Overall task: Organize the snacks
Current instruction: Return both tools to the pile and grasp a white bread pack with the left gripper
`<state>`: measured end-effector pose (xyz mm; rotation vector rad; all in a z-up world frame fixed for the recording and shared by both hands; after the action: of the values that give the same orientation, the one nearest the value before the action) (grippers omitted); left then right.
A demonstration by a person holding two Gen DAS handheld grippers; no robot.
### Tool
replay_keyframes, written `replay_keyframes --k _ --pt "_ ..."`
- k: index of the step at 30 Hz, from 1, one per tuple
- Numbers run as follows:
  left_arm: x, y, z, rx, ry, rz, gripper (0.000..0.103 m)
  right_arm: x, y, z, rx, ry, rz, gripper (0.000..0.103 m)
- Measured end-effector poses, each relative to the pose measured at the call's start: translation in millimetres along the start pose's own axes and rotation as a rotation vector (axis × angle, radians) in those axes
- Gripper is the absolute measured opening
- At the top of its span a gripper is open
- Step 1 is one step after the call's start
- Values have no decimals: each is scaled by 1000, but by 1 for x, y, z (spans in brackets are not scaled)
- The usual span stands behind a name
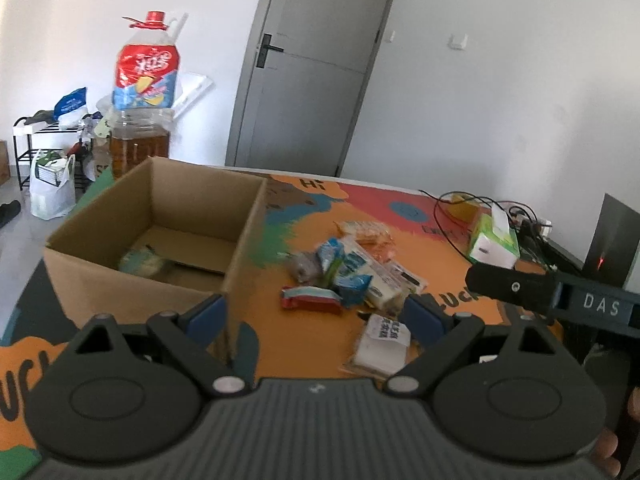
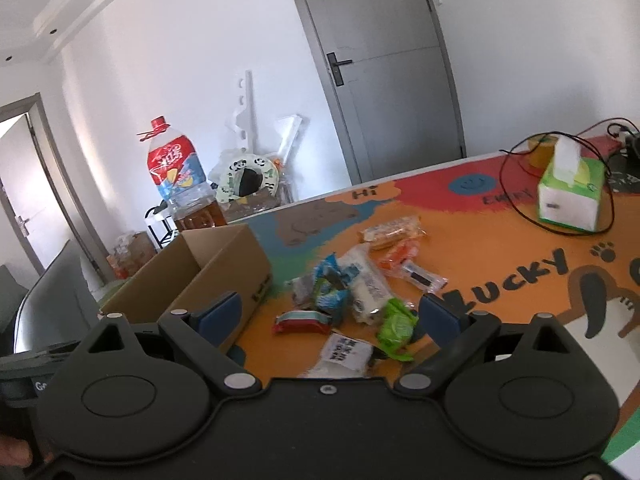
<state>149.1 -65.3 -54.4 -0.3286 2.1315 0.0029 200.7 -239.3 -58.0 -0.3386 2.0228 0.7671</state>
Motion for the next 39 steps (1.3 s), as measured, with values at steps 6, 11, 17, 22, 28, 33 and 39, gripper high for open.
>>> replay_keyframes --k 6,11,17,22,28,33,39 --pt "7 -17 15 9 24 1 94 7 -23 3 16 15 35 91" --pt "16 -32 33 17 64 16 94 16 -42 9 22 41 69 85" --pt "27 -49 55 28 110 33 93 28 -65 16 45 82 110 81" --pt "35 -62 71 28 135 52 92 33 -86 17 63 87 146 81" --pt "47 -78 90 26 151 85 92 37 -105 17 71 90 173 81" --pt "57 -81 103 27 183 92 82 36 -113 18 70 86 188 81" --pt "55 -69 106 21 173 77 47 39 -107 35 51 111 172 81"
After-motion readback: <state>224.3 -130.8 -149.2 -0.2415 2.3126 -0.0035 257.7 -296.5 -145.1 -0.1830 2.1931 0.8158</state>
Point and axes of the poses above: each gripper's, at about its wrist camera, not at the fingertips, and z roughly the way its jaws point, y to its left, x to its underside, the point moved 6 cm from there along z, roughly the way its jaws point, and after that the axes turned 12 degrees about -x, right-handed, at the moved point
